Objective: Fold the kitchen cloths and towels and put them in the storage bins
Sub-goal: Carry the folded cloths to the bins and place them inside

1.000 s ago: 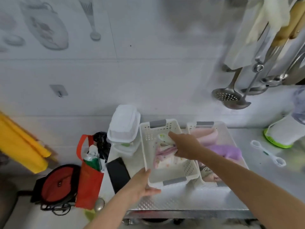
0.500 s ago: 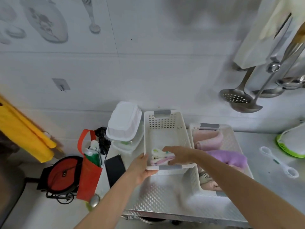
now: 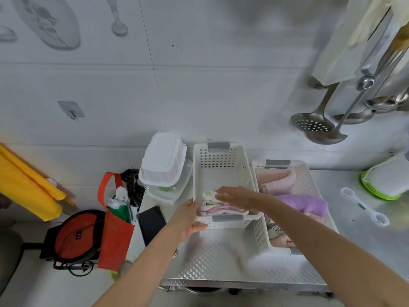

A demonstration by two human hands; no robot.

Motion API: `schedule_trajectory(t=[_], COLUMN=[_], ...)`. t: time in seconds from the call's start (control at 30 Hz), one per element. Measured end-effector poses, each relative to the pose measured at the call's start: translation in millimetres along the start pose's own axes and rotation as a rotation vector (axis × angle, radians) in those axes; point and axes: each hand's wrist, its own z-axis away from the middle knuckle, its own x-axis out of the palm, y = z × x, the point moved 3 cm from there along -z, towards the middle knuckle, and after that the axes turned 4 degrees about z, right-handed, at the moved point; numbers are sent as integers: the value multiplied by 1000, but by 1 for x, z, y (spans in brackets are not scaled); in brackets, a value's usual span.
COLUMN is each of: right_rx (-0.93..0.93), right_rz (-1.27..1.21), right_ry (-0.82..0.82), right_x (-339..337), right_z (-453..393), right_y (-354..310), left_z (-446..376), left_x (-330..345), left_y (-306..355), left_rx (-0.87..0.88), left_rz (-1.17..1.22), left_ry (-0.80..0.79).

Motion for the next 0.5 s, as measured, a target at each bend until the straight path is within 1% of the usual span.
schedule_trajectory(t=[0.03,0.13,0.17,0.2,0.27,0.37,0.4,0.5], right_rx=[5,47,54,57,40,38,47,109], right_rz=[20,116,87,38,-5,17,2,-79], right_ry=[25,-71,-67,-29,99,265,327,521], right_x=[0,11,12,11,2,-12,-16,-25], right_z=[2,7,8,9,10,19,23,45], right_y=[-3,-4,-4,-4,-5,-5,-3,9], left_z=[1,10,11,9,6,8,13,32], left_x=[0,0,0,-1,-6,-12,-11,1], left_y=[1,6,7,9,16,34,42,67], left_rx=[2,27,62,112,239,487,575,797], left_rz=[-46,-184,-249,-328,-525,-893,-966,-1051], left_ry=[12,23,23,22,59,71,69,34])
